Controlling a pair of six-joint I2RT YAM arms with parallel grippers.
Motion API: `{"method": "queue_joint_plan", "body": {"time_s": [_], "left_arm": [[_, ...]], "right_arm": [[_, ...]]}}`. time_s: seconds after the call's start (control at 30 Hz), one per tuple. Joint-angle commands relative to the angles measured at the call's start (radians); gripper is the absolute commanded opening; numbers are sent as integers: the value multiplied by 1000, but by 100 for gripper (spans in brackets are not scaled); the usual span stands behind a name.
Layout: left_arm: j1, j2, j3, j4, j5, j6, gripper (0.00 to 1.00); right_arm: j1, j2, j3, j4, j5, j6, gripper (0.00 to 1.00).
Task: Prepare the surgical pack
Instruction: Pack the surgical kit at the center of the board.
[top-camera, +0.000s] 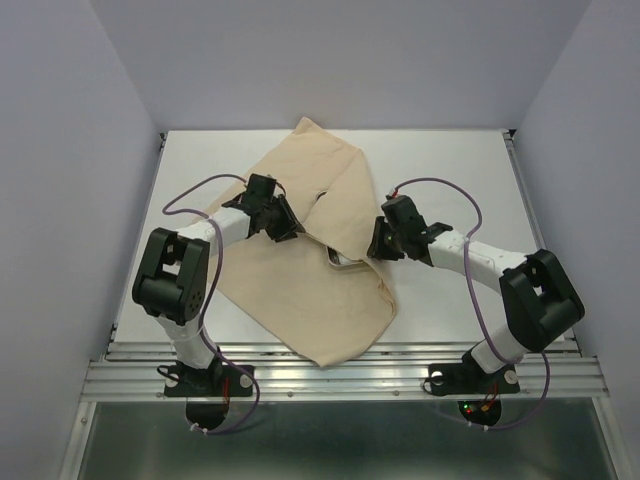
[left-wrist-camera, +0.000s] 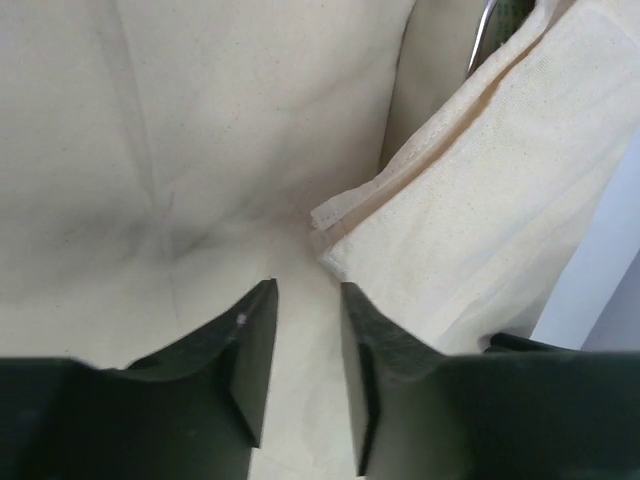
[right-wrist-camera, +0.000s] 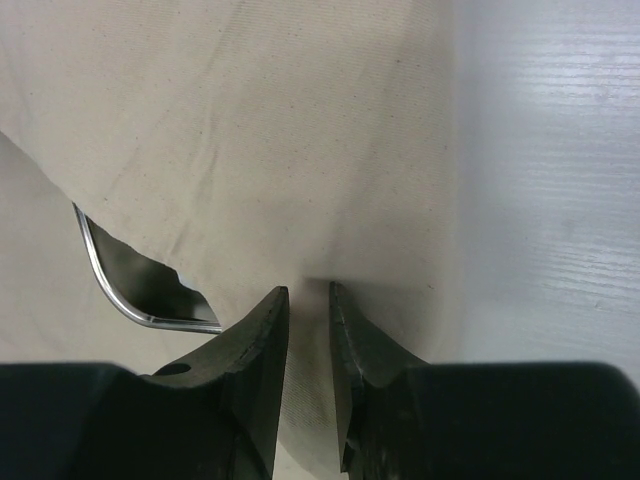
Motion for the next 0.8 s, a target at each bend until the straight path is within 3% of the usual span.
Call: {"method": "queue_joint_plan", "body": {"time_s": [0.0, 0.1, 0.23, 0.6, 0.77], "left_arm": [[-14, -62, 57, -54, -95, 22, 39], [-30, -47, 92, -56, -96, 25, 18], [-55, -2, 146, -47, -80, 37, 3], [-66, 189, 220, -10, -38, 39, 0], [-81, 236, 247, -1, -18, 40, 0]], "right_arm": [[12, -22, 5, -8, 4, -12, 29], [12, -25, 2, -10, 5, -13, 29], [12, -30, 2, -11, 5, -13, 29], [12, -67, 10, -39, 12, -17, 29], [12, -110, 41, -82, 100, -21, 31]]}}
